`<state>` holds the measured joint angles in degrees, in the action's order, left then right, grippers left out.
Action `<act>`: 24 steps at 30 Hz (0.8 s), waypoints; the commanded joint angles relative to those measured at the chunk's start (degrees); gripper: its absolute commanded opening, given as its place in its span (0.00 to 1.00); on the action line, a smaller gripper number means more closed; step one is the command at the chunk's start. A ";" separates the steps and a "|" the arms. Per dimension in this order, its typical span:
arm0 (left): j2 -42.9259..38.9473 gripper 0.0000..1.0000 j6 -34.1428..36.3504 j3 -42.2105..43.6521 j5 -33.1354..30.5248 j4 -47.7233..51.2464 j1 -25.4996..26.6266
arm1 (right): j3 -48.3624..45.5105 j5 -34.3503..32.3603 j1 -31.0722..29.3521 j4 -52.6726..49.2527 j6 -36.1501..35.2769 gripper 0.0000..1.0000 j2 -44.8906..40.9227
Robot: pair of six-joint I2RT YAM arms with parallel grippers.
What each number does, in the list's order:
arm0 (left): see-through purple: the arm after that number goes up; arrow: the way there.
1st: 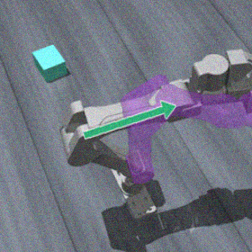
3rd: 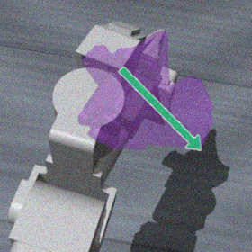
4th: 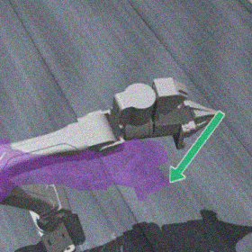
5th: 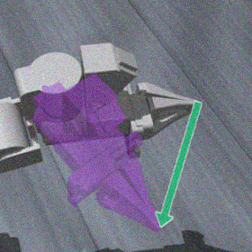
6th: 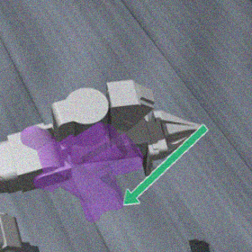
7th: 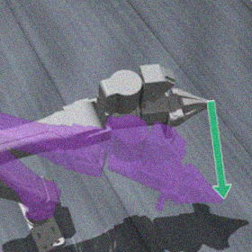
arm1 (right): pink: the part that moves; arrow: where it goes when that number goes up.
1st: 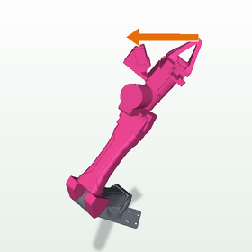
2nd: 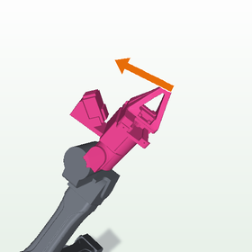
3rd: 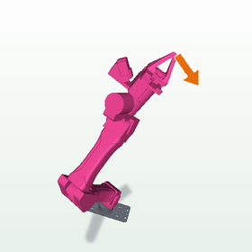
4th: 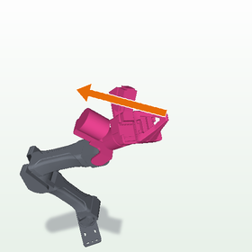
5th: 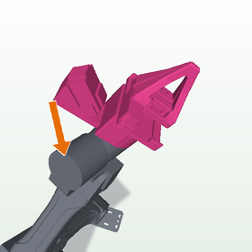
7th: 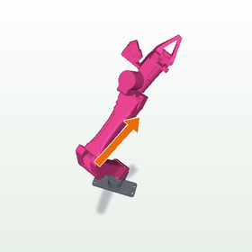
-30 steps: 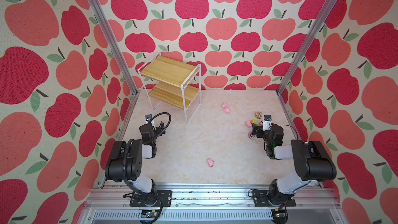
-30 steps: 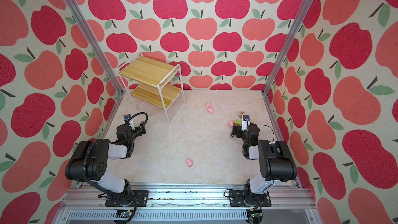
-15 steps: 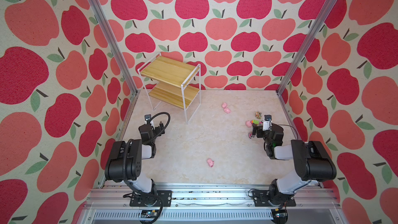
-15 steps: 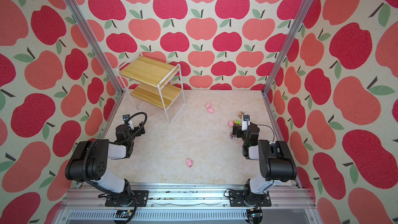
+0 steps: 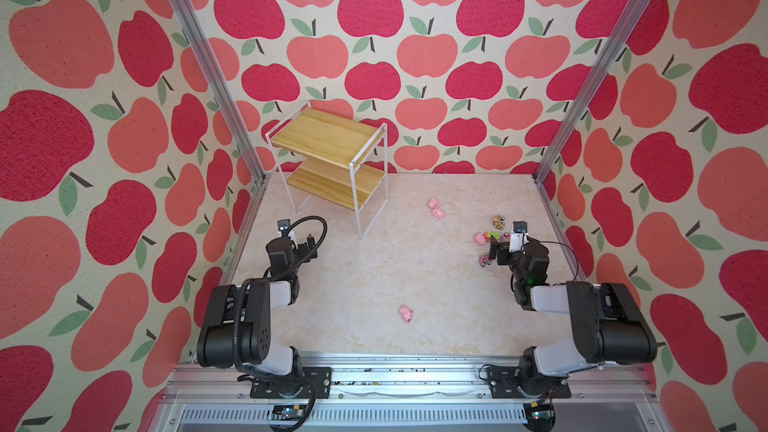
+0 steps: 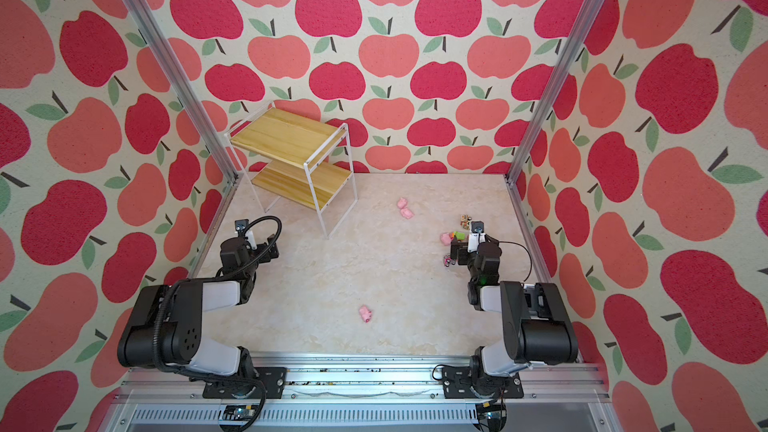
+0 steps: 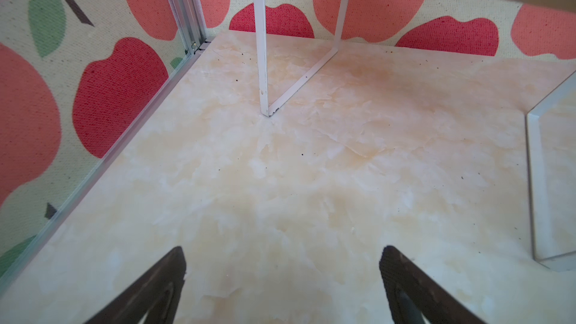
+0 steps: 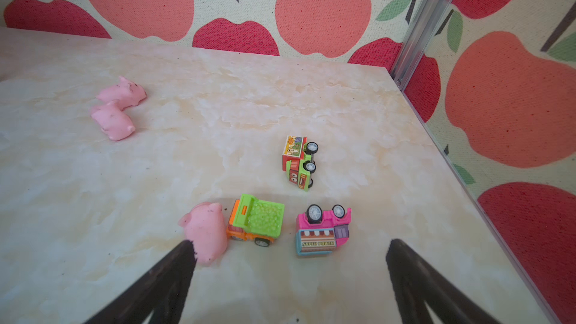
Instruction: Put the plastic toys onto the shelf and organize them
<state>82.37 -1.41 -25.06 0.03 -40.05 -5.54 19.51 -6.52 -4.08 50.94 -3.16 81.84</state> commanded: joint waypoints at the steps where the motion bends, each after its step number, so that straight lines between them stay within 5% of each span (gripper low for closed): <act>1: -6.42 0.99 -5.35 -5.63 2.22 12.47 -1.46 | 2.68 -7.14 -2.85 -10.42 0.28 0.99 -10.12; 6: -13.38 0.97 -18.60 -7.40 13.43 15.68 -1.12 | 7.51 -4.93 -7.68 -20.42 7.73 0.99 -20.26; 13: -17.19 0.88 -39.28 -4.91 22.68 4.23 3.33 | 13.16 -7.06 -22.98 -20.25 7.48 0.99 -18.20; 20: -6.86 0.65 -47.56 -9.05 24.27 -9.45 10.46 | 15.81 -5.59 -31.01 -16.48 8.10 0.99 -13.90; 24: -2.67 0.59 -44.25 -12.56 22.16 -8.60 12.79 | 16.01 -5.14 -32.02 -17.99 8.17 0.99 -15.31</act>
<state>78.17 -45.17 -34.17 22.06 -44.21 6.15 33.61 -11.94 -35.64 33.28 3.64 67.77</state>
